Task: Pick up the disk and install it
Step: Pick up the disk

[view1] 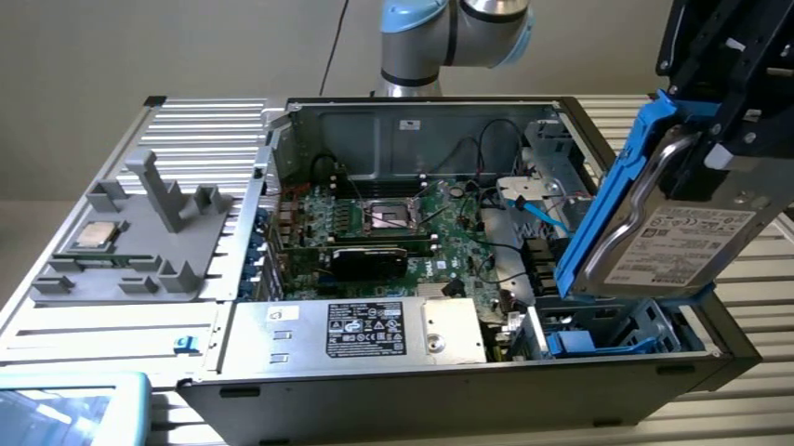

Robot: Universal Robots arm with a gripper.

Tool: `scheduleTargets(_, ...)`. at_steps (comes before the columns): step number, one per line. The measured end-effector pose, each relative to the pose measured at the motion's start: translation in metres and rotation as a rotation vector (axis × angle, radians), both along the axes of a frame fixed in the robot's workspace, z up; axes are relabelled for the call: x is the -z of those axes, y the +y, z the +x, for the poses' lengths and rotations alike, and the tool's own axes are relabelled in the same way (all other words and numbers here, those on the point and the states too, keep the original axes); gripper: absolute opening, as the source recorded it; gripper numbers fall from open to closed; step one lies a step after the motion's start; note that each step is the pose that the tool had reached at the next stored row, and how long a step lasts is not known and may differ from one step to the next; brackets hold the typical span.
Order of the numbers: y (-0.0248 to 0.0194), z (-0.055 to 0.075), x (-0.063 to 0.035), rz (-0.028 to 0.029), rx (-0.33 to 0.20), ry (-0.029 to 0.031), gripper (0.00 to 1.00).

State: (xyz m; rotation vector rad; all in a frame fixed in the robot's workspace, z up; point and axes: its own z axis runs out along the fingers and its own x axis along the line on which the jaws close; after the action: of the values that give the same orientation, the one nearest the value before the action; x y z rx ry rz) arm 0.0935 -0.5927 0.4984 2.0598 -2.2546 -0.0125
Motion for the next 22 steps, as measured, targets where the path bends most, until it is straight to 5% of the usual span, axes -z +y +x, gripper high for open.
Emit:
scheduleTargets(17, -0.0005, 0.002, 0.0300, 0.0018, 0.000, -0.0057, 0.37)
scheduleTargets(22, 0.0037, 0.003, 0.0343, 0.0026, 0.000, -0.0073, 0.37)
